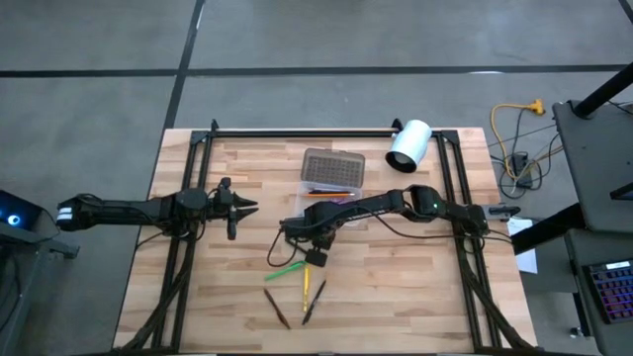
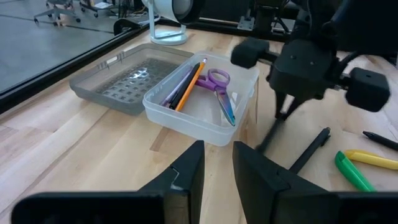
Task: Pick & place school supplies into a supply box
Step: Put the black pen into the supply box
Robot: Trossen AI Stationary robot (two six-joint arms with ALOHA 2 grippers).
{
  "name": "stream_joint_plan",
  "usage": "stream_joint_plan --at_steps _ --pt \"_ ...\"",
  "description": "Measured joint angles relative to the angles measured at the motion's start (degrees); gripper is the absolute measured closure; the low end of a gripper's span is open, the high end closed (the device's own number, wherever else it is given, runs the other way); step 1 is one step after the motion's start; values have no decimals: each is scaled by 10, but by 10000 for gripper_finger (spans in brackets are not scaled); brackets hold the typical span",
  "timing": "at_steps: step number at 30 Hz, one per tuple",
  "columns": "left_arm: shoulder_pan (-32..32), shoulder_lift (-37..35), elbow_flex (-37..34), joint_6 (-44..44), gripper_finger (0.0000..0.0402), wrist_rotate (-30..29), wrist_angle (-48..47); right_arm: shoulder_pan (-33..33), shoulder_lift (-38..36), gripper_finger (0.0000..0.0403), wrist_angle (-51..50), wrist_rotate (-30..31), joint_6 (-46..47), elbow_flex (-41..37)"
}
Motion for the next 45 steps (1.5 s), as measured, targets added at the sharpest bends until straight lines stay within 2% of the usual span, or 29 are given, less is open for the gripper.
stream_joint_plan --at_steps 21,39,45 --pt "0 0 0 0 332 0 0 21 -3 390 -61 104 -13 83" --pt "0 0 0 0 332 0 0 23 -18 390 -129 212 8 89" --pt "0 0 0 0 332 0 0 22 -19 390 -141 222 10 89"
